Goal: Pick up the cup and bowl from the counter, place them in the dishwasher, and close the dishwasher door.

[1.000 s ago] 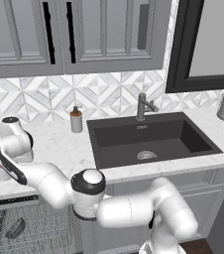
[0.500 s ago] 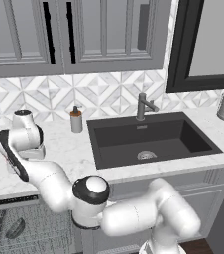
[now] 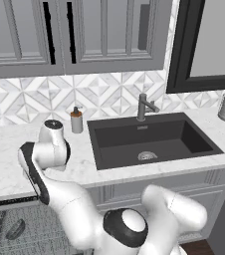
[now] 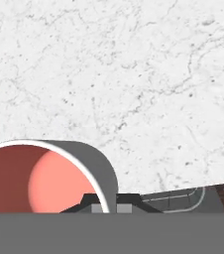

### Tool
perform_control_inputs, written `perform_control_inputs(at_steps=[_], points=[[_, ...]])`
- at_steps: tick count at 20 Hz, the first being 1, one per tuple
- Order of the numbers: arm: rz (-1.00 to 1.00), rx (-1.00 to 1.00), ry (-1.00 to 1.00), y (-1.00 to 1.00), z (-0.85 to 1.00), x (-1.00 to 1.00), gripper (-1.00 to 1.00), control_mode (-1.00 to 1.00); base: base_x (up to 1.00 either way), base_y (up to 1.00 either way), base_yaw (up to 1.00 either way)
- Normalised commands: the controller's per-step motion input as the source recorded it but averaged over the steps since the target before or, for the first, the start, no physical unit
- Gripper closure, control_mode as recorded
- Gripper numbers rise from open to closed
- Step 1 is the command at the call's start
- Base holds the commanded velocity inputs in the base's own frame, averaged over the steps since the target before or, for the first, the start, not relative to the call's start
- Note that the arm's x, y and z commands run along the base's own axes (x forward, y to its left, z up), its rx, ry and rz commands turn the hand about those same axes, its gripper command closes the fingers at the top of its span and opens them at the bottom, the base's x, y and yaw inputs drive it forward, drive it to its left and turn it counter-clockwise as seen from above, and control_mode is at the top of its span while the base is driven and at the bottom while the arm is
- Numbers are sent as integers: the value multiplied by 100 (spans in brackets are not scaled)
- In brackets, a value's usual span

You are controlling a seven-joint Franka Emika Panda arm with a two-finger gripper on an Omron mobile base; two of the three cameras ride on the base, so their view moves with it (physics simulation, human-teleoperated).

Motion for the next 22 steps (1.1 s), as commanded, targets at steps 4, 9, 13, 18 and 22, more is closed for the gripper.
perform_control_inputs(at_steps=[4, 9, 13, 18, 22], points=[[0, -1, -1, -32, 11, -93, 100, -100, 0, 0, 0], [0, -20, 0, -3, 0, -53, 100, -100, 0, 0, 0], [0, -31, 0, 0, -9, -36, 100, -100, 0, 0, 0], [0, -8, -2, 0, -35, -6, 100, -100, 0, 0, 0], [0, 0, -13, 0, -67, 0, 100, -100, 0, 0, 0]])
